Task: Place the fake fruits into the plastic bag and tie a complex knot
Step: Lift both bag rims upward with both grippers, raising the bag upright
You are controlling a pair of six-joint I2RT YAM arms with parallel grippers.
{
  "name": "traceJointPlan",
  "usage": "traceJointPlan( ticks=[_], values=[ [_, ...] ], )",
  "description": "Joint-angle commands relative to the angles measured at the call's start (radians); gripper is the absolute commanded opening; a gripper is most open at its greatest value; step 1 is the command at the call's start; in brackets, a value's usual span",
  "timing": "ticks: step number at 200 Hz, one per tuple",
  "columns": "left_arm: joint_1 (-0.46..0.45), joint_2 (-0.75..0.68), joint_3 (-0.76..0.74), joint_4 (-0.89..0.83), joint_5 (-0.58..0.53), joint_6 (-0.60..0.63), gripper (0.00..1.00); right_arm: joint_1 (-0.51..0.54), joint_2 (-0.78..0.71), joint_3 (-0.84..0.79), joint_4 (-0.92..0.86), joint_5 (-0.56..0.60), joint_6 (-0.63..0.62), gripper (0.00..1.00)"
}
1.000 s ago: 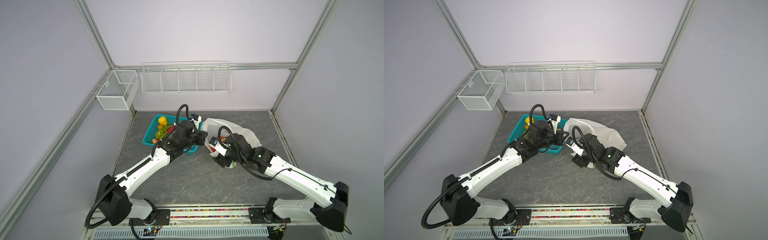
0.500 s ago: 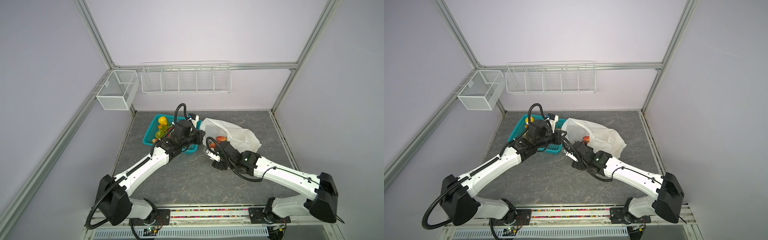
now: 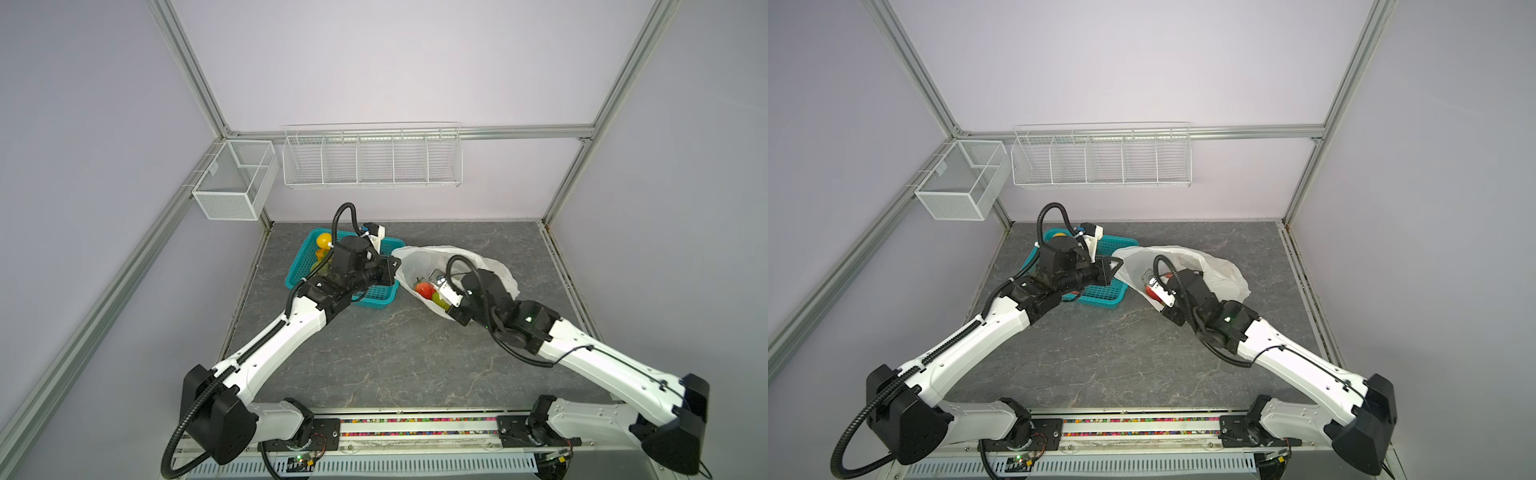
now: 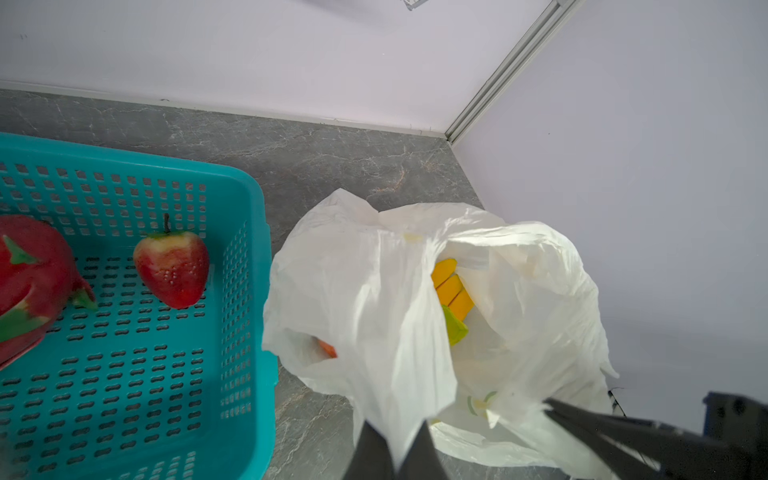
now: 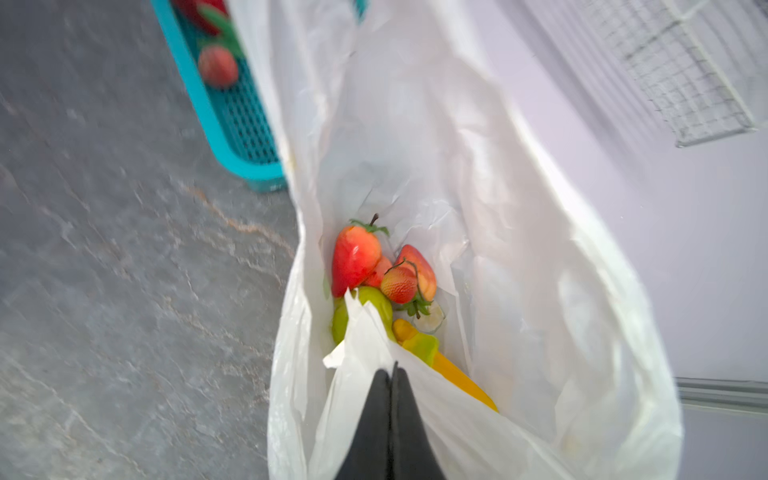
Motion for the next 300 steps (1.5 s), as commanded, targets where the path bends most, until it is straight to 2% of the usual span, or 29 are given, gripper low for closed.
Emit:
traceJointPlan(
  ticks=[1, 34, 78, 102, 130, 148, 173, 200, 226, 248, 264, 284, 300],
  values=[
    [0.006, -0.042, 0.045, -0.015, 0.015, 0.01, 0.0, -0.076, -0.081, 0.037, 0.085, -0.187, 0.134, 0.06],
    [0.005, -0.063, 0.094, -0.014, 0.06, -0.013, 0.0, -0.233, -0.119, 0.128, 0.116, -0.292, 0.279, 0.06],
    [0.006, -0.051, 0.186, -0.009, 0.197, -0.073, 0.0, -0.402, -0.094, 0.279, 0.088, -0.324, 0.384, 0.06],
    [0.007, -0.046, 0.275, -0.103, 0.152, -0.017, 0.0, -0.455, -0.073, 0.336, 0.069, -0.33, 0.414, 0.06],
    [0.033, -0.044, 0.384, -0.236, 0.063, 0.062, 0.0, -0.505, -0.073, 0.355, 0.056, -0.326, 0.434, 0.06],
    [0.05, -0.044, 0.387, -0.264, 0.025, 0.07, 0.0, -0.514, -0.08, 0.331, 0.05, -0.324, 0.445, 0.06],
    [0.051, -0.012, 0.332, -0.285, 0.104, 0.065, 0.0, -0.519, -0.069, 0.25, 0.03, -0.307, 0.469, 0.06],
    [0.051, 0.025, 0.346, -0.367, 0.143, 0.095, 0.0, -0.531, -0.035, 0.193, -0.004, -0.26, 0.477, 0.06],
    [0.05, 0.029, 0.355, -0.39, 0.103, 0.119, 0.0, -0.536, -0.011, 0.2, -0.027, -0.191, 0.446, 0.06],
    [0.051, 0.039, 0.364, -0.382, 0.1, 0.119, 0.0, -0.537, 0.002, 0.236, -0.044, -0.202, 0.414, 0.06],
    [0.05, 0.047, 0.371, -0.369, 0.133, 0.106, 0.0, -0.536, -0.002, 0.273, -0.058, -0.248, 0.378, 0.21],
    [0.05, 0.042, 0.36, -0.349, 0.15, 0.09, 0.0, -0.524, 0.0, 0.35, -0.116, -0.318, 0.328, 0.51],
    [0.05, 0.039, 0.355, -0.345, 0.151, 0.081, 0.0, -0.496, 0.002, 0.398, -0.151, -0.326, 0.285, 0.68]
  ],
)
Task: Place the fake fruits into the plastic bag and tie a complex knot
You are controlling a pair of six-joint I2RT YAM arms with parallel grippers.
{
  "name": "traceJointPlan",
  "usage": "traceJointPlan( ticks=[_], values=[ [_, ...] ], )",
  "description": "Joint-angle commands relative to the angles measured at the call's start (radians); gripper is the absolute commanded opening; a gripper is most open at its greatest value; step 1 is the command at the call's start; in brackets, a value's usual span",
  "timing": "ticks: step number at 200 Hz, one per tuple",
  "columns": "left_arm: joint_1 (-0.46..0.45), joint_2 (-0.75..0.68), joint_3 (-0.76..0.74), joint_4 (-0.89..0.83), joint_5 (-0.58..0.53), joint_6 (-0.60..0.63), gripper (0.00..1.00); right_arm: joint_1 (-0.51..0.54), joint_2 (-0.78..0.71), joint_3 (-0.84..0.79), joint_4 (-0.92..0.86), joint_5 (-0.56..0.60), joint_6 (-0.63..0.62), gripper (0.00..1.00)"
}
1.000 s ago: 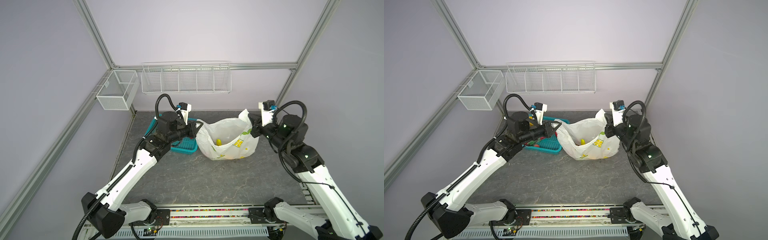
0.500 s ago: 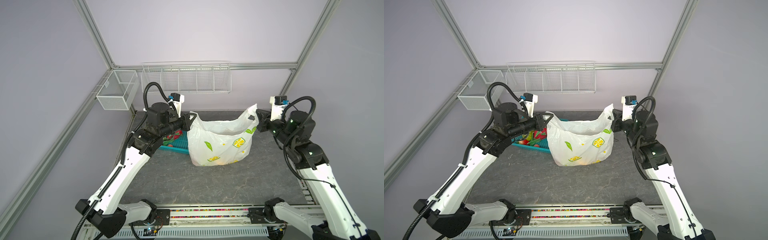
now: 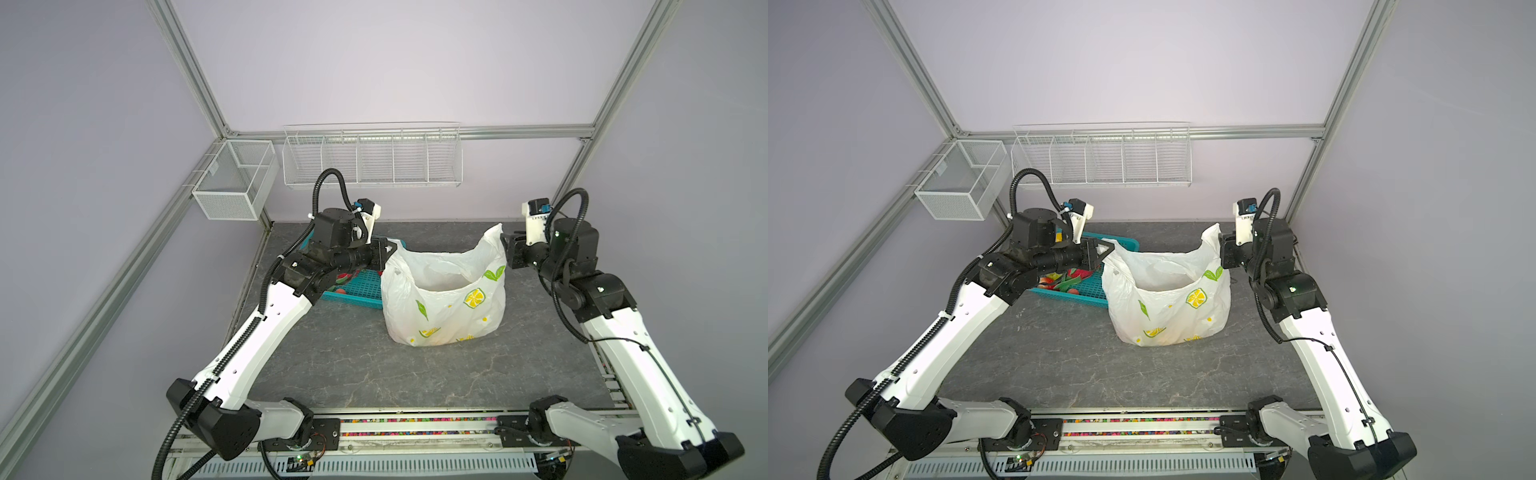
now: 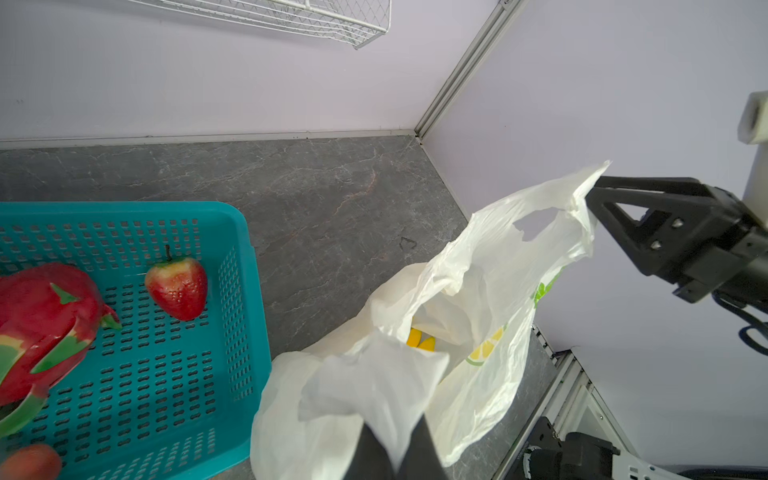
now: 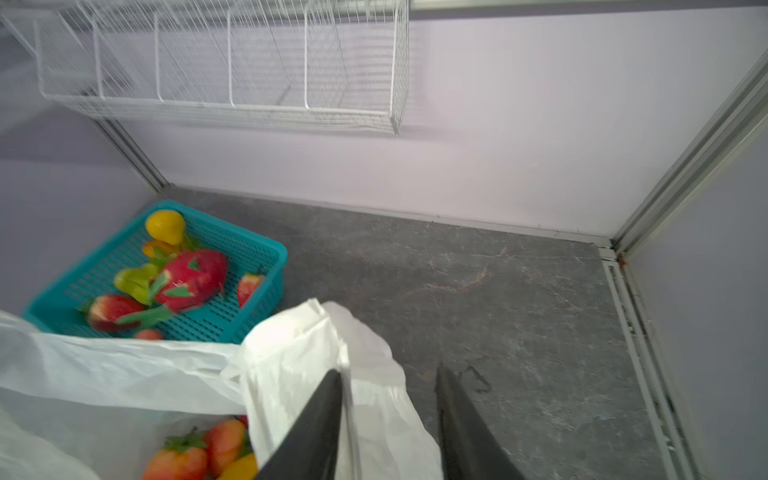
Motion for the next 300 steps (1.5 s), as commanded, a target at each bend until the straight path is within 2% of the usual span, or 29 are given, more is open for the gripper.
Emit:
traceJointPlan(
  ticks=[1, 4, 11, 50, 67, 77, 90, 108, 125, 168, 193, 212, 238, 261, 268, 282, 300],
  values=[
    [0.0, -0.001, 0.002, 0.006, 0.022, -0.013, 0.0, 0.034, -0.01, 0.087, -0.055, -0.054, -0.082, 0.69],
    [0.0, -0.001, 0.002, 0.006, 0.025, -0.014, 0.0, 0.041, -0.008, 0.093, -0.058, -0.052, -0.087, 0.7],
    [0.0, -0.002, 0.0, 0.007, 0.029, -0.018, 0.0, 0.067, -0.005, 0.112, -0.062, -0.033, -0.112, 0.84],
    [-0.002, -0.004, -0.005, 0.003, 0.034, -0.031, 0.0, 0.245, 0.05, 0.207, -0.062, 0.016, -0.227, 0.97],
    [-0.002, -0.006, -0.004, -0.001, 0.031, -0.036, 0.0, 0.327, 0.076, 0.227, -0.059, -0.004, -0.276, 0.99],
    [-0.002, -0.004, -0.003, -0.005, 0.031, -0.038, 0.0, 0.378, 0.095, 0.221, -0.049, -0.066, -0.3, 1.0],
    [-0.001, -0.005, 0.004, -0.015, 0.028, -0.04, 0.0, 0.428, 0.119, 0.19, -0.021, -0.161, -0.309, 0.95],
    [-0.001, -0.007, 0.009, -0.023, 0.026, -0.041, 0.0, 0.442, 0.128, 0.072, 0.106, -0.284, -0.272, 0.89],
    [-0.001, -0.007, 0.015, -0.031, 0.028, -0.048, 0.0, 0.444, 0.133, -0.037, 0.254, -0.347, -0.25, 0.88],
    [-0.001, -0.005, 0.036, -0.061, 0.038, -0.059, 0.0, 0.457, 0.193, -0.155, 0.459, -0.38, -0.269, 0.89],
    [-0.001, -0.006, 0.038, -0.069, 0.031, -0.064, 0.0, 0.469, 0.226, -0.186, 0.506, -0.367, -0.258, 1.0],
    [-0.001, -0.003, 0.041, -0.076, 0.03, -0.066, 0.01, 0.481, 0.238, -0.22, 0.544, -0.323, -0.249, 0.85],
    [-0.002, 0.0, 0.047, -0.079, 0.032, -0.066, 0.04, 0.481, 0.235, -0.26, 0.59, -0.274, -0.231, 0.54],
    [-0.002, 0.003, 0.052, -0.079, 0.037, -0.059, 0.11, 0.482, 0.221, -0.275, 0.595, -0.271, -0.224, 0.34],
    [-0.002, 0.004, 0.054, -0.082, 0.038, -0.052, 0.14, 0.479, 0.213, -0.281, 0.594, -0.279, -0.218, 0.27],
    [-0.001, 0.0, 0.058, -0.083, 0.044, -0.02, 0.29, 0.467, 0.197, -0.294, 0.596, -0.314, -0.192, 0.14],
    [0.0, -0.022, 0.042, -0.061, 0.064, 0.057, 0.44, 0.436, 0.173, -0.313, 0.607, -0.399, -0.144, 0.07]
  ],
)
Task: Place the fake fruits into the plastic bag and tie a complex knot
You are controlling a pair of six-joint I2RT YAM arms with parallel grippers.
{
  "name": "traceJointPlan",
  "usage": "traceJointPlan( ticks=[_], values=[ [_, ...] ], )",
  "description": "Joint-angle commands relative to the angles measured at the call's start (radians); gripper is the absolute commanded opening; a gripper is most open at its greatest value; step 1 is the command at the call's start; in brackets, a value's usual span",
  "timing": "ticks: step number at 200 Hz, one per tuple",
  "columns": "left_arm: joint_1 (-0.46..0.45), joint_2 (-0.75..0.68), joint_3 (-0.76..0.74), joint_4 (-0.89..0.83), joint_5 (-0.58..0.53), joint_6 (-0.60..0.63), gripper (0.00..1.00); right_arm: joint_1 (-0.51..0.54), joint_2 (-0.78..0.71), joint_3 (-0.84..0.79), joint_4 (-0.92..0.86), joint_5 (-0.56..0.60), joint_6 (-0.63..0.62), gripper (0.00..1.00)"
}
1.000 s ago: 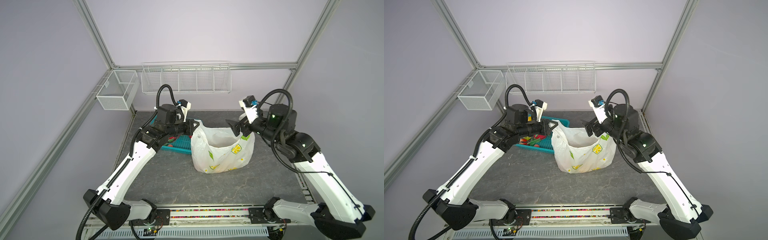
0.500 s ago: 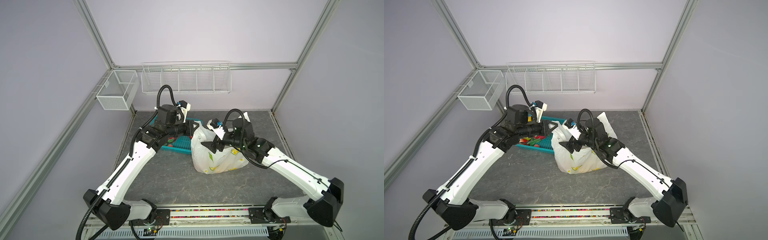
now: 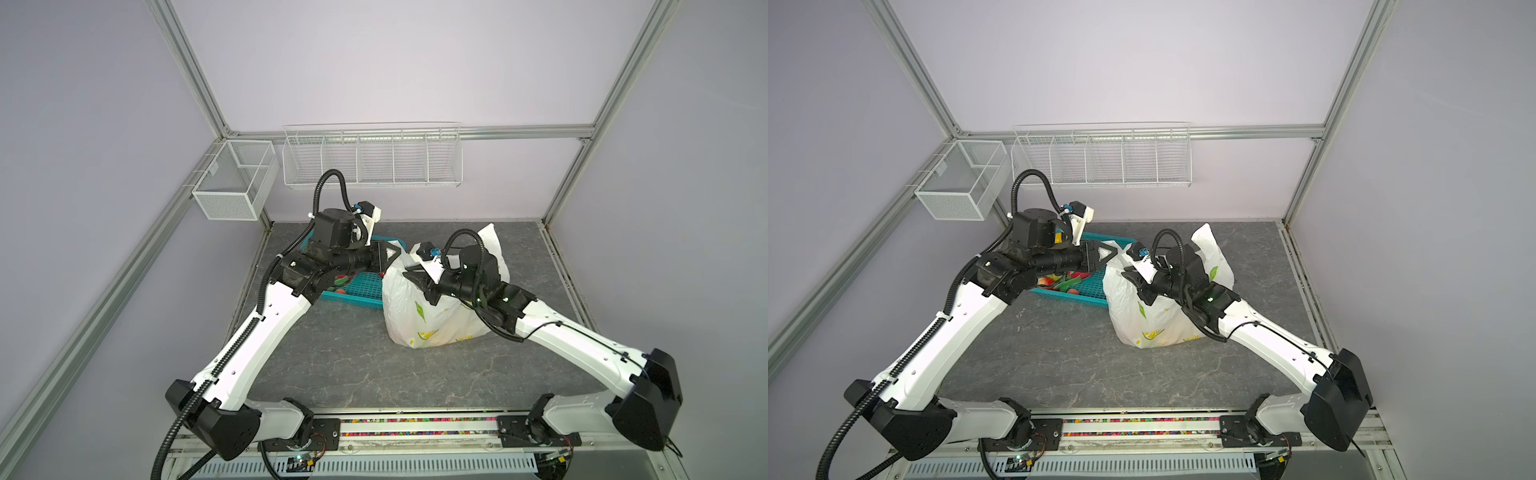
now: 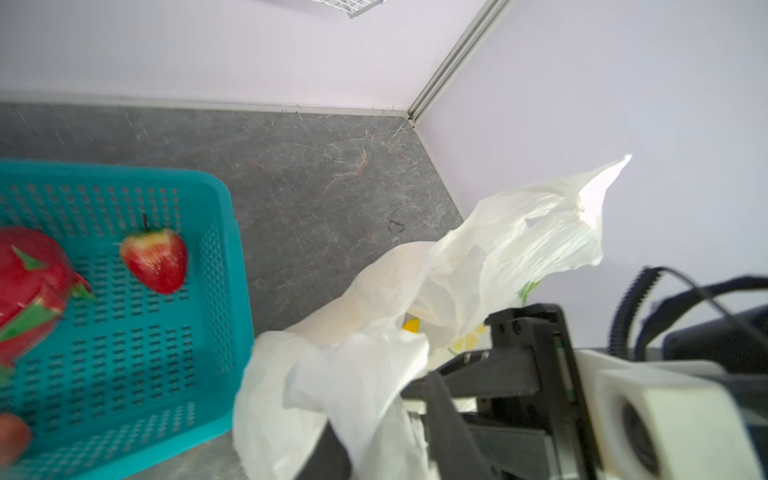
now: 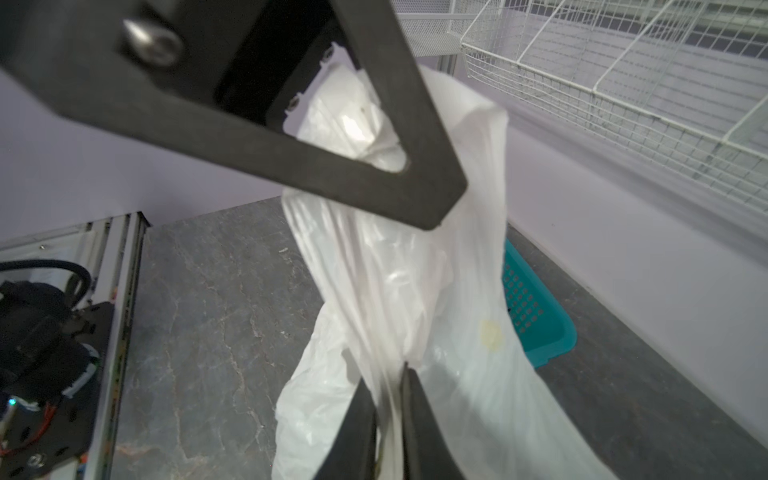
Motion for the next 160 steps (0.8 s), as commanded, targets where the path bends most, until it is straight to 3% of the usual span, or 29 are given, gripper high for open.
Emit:
traceJointPlan(
  ticks=[1, 26, 68, 110, 160],
  values=[
    [0.0, -0.024, 0.02, 0.004, 0.031, 0.085, 0.45, -0.034, -0.049, -0.032, 0.048, -0.1, 0.059, 0.07],
    [0.0, -0.092, -0.034, 0.066, 0.041, 0.212, 0.66, -0.081, -0.062, -0.035, 0.039, -0.247, 0.121, 0.07],
    [0.0, -0.225, -0.177, 0.191, 0.05, 0.457, 0.84, -0.142, -0.082, -0.031, 0.015, -0.419, 0.166, 0.07],
    [0.0, -0.213, -0.186, 0.227, 0.116, 0.696, 0.89, -0.175, -0.079, -0.013, -0.021, -0.507, 0.152, 0.07],
    [0.0, -0.122, -0.094, 0.225, 0.201, 0.836, 0.91, -0.179, -0.068, 0.012, -0.055, -0.55, 0.138, 0.07]
  ],
)
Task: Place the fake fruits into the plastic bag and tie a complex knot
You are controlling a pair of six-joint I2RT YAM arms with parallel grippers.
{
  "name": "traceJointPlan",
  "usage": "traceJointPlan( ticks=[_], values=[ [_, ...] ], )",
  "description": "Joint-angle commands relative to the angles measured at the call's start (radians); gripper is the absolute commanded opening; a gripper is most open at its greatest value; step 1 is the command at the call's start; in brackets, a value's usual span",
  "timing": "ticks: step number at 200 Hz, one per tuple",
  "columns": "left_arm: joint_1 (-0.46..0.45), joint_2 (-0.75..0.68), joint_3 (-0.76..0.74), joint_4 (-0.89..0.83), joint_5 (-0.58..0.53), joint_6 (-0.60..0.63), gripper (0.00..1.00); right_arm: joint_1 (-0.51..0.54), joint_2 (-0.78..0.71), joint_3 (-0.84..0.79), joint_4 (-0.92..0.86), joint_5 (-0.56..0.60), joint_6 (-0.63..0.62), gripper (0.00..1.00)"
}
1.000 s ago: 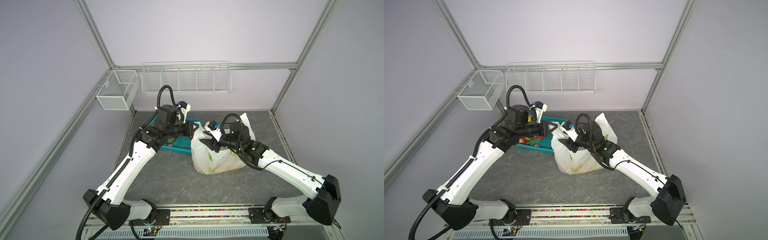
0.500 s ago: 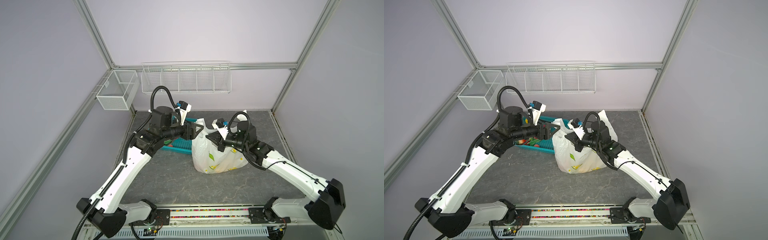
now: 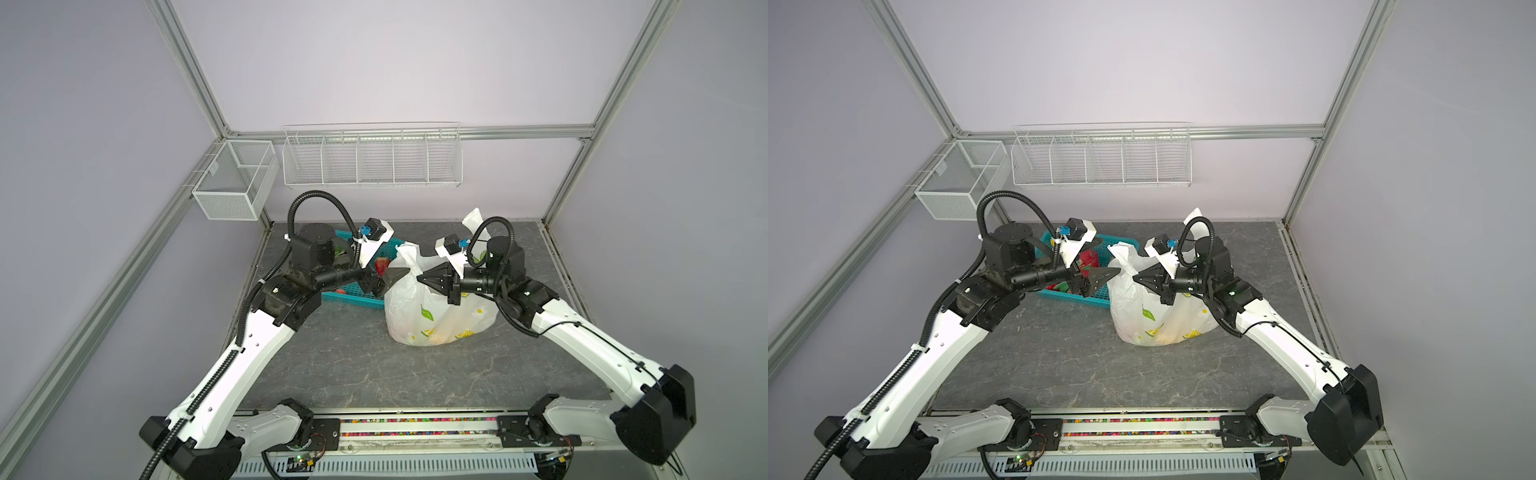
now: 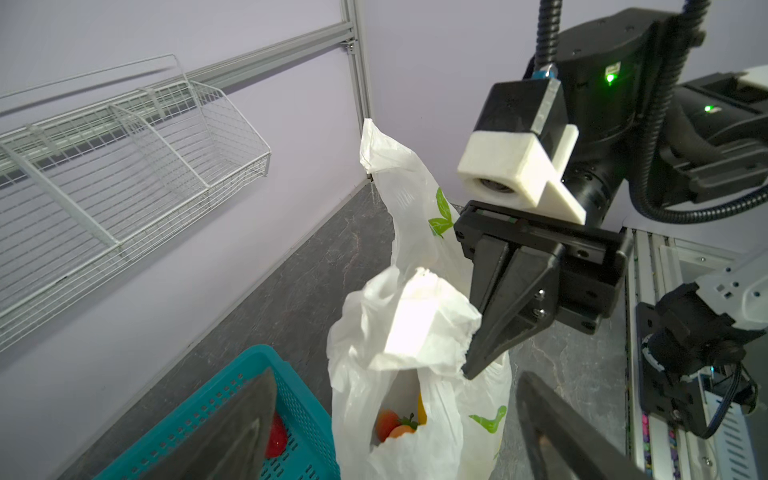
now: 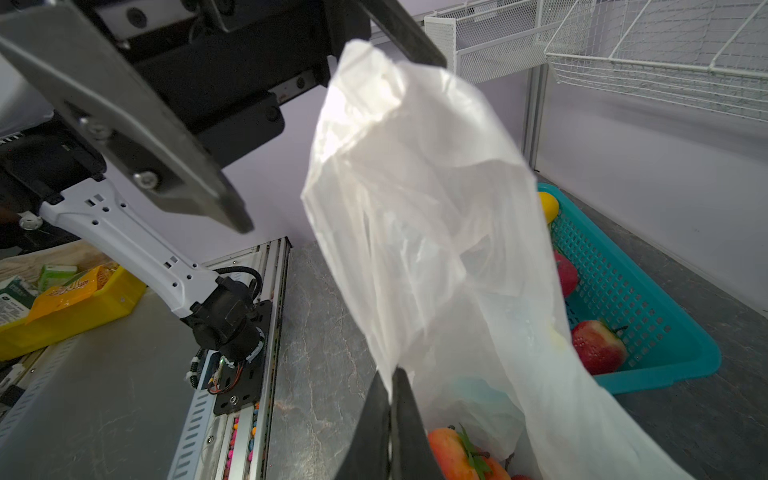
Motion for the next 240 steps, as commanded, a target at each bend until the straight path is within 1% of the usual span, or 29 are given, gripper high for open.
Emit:
traceJointPlan(
  ticks=[1, 30, 40, 53, 66, 83, 97, 104, 110, 115, 123, 128, 129, 130, 131, 135, 140, 148, 150, 154, 167, 174, 187, 195, 240],
  values=[
    [0.0, 0.036, 0.069, 0.012, 0.066, 0.13, 0.91, -0.003, -0.006, 0.027, -0.029, -0.053, -0.009, 0.07],
    [0.0, 0.097, 0.123, 0.009, 0.113, 0.142, 0.88, -0.004, -0.005, 0.03, -0.045, -0.043, -0.019, 0.07],
    [0.0, 0.113, 0.133, 0.008, 0.125, 0.141, 0.85, -0.004, -0.005, 0.031, -0.044, -0.039, -0.018, 0.07],
    [0.0, 0.129, 0.141, 0.007, 0.167, 0.139, 0.8, -0.004, -0.002, 0.035, -0.047, -0.035, -0.018, 0.07],
    [-0.001, 0.139, 0.139, 0.006, 0.204, 0.137, 0.72, -0.004, 0.0, 0.04, -0.05, -0.024, -0.017, 0.06],
    [0.0, 0.146, 0.129, 0.006, 0.219, 0.13, 0.61, -0.004, 0.002, 0.044, -0.047, -0.013, -0.011, 0.07],
    [0.0, 0.145, 0.114, 0.025, 0.232, 0.105, 0.48, -0.004, 0.002, 0.045, -0.047, -0.001, -0.006, 0.07],
    [0.0, 0.142, 0.104, 0.038, 0.234, 0.086, 0.38, -0.005, 0.002, 0.046, -0.048, 0.013, -0.002, 0.07],
    [0.0, 0.139, 0.098, 0.05, 0.233, 0.064, 0.32, -0.005, -0.001, 0.049, -0.055, 0.029, -0.002, 0.08],
    [0.0, 0.134, 0.092, 0.063, 0.231, 0.041, 0.29, -0.004, -0.007, 0.05, -0.063, 0.052, -0.001, 0.12],
    [-0.001, 0.128, 0.081, 0.089, 0.228, -0.01, 0.23, -0.005, -0.02, 0.05, -0.076, 0.113, -0.001, 0.22],
    [-0.003, 0.123, 0.073, 0.11, 0.224, -0.05, 0.17, -0.004, -0.034, 0.046, -0.081, 0.162, -0.001, 0.32],
    [-0.004, 0.121, 0.073, 0.115, 0.222, -0.059, 0.16, -0.004, -0.037, 0.046, -0.082, 0.171, -0.003, 0.32],
    [-0.004, 0.121, 0.071, 0.118, 0.22, -0.066, 0.14, -0.004, -0.039, 0.045, -0.083, 0.18, -0.003, 0.36],
    [-0.005, 0.121, 0.071, 0.12, 0.218, -0.077, 0.12, -0.004, -0.043, 0.044, -0.084, 0.185, -0.003, 0.39],
    [-0.007, 0.115, 0.064, 0.133, 0.209, -0.109, 0.06, -0.003, -0.055, 0.038, -0.083, 0.223, -0.006, 0.46],
    [-0.01, 0.109, 0.058, 0.144, 0.196, -0.148, 0.0, -0.002, -0.073, 0.029, -0.078, 0.27, -0.007, 0.55],
    [-0.015, 0.098, 0.045, 0.16, 0.177, -0.2, 0.0, 0.004, -0.099, 0.006, -0.047, 0.318, -0.011, 0.68],
    [-0.015, 0.095, 0.041, 0.163, 0.174, -0.213, 0.0, 0.006, -0.107, -0.002, -0.037, 0.326, -0.012, 0.74],
    [-0.017, 0.088, 0.032, 0.169, 0.169, -0.233, 0.0, 0.012, -0.12, -0.016, -0.014, 0.345, -0.015, 0.81],
    [-0.022, 0.068, 0.0, 0.192, 0.142, -0.297, 0.0, 0.037, -0.144, -0.054, 0.054, 0.379, -0.031, 0.95],
    [-0.024, 0.058, -0.011, 0.198, 0.133, -0.327, 0.0, 0.056, -0.147, -0.064, 0.079, 0.403, -0.042, 1.0],
    [-0.027, 0.046, -0.028, 0.204, 0.119, -0.381, 0.0, 0.089, -0.135, -0.068, 0.111, 0.413, -0.07, 0.91],
    [-0.029, 0.04, -0.028, 0.2, 0.106, -0.411, 0.0, 0.109, -0.123, -0.071, 0.141, 0.416, -0.081, 0.89],
    [-0.03, 0.016, -0.034, 0.234, 0.092, -0.6, 0.0, 0.185, -0.02, -0.069, 0.341, 0.43, -0.082, 0.89]
  ],
)
